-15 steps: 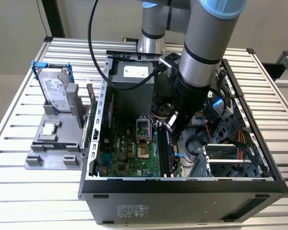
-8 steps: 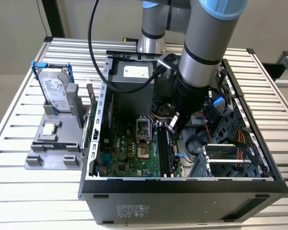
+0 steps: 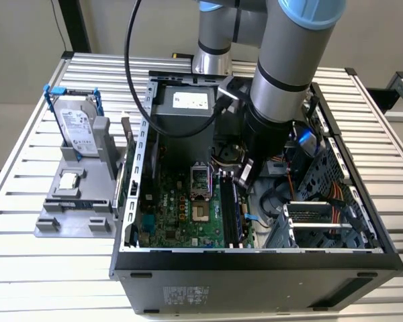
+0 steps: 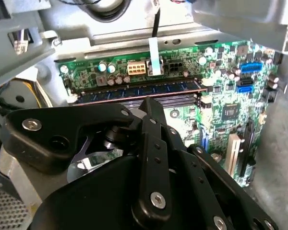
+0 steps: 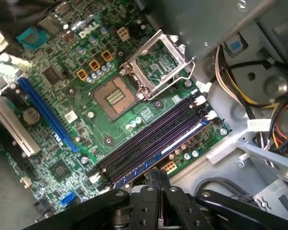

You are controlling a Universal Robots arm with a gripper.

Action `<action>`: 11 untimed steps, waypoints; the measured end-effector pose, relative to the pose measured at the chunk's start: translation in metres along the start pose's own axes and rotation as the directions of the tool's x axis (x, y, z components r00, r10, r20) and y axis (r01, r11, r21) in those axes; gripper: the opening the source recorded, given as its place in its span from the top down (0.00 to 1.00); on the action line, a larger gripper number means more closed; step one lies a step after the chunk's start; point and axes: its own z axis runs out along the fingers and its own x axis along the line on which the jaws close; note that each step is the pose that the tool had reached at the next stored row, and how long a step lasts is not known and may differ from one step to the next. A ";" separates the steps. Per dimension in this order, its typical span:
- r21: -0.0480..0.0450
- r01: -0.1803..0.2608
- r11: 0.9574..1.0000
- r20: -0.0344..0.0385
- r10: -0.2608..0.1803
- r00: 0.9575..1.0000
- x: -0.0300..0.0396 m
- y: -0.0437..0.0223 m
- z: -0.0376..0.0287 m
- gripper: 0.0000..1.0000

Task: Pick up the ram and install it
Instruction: 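Press down the ram until it locks into place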

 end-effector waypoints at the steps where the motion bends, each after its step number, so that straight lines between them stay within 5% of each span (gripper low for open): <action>1: 0.000 0.017 1.000 0.000 -0.017 1.000 0.0000 0.0000 0.0000 1.00; 6: 0.001 0.108 0.994 0.000 -0.108 0.994 0.0000 0.0001 0.0003 1.00; 11: 0.003 0.194 0.981 -0.002 -0.194 0.981 0.0000 0.0002 0.0006 1.00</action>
